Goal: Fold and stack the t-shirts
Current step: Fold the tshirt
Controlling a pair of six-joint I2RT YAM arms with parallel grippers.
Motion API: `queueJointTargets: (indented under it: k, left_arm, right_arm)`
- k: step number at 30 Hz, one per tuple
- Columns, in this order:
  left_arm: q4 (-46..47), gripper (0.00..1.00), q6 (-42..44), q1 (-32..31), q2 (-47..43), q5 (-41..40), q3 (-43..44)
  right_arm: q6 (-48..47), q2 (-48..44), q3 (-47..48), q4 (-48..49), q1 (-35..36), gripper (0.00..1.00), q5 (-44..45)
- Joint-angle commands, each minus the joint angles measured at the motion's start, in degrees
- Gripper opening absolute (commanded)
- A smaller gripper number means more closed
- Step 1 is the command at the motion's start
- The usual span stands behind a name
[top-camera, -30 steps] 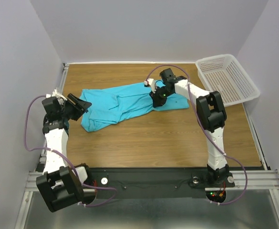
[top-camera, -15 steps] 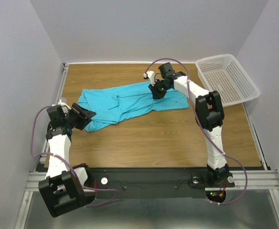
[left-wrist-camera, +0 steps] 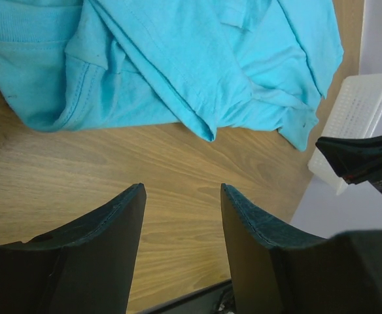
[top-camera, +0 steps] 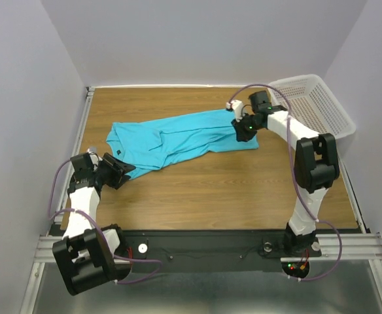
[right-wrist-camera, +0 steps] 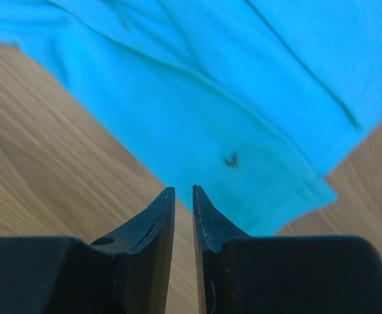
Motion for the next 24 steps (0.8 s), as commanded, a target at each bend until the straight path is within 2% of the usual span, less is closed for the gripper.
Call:
queueJointTargets:
  k: [1, 16, 24]
  left_arm:
    - [2.3, 0.6, 0.4, 0.1, 1.0, 0.8, -0.6]
    - [3.0, 0.6, -0.2, 0.1, 1.5, -1.2, -1.5]
    - [3.4, 0.6, 0.0, 0.1, 1.9, -2.6, -0.7]
  right_arm:
    - [-0.4, -2.1, -3.3, 1.8, -4.3, 0.23, 2.1]
    - [-1.0, 2.9, -2.9, 2.8, -6.5, 0.24, 4.6]
    - [-3.7, 2.6, -7.0, 2.7, -7.4, 0.23, 6.7]
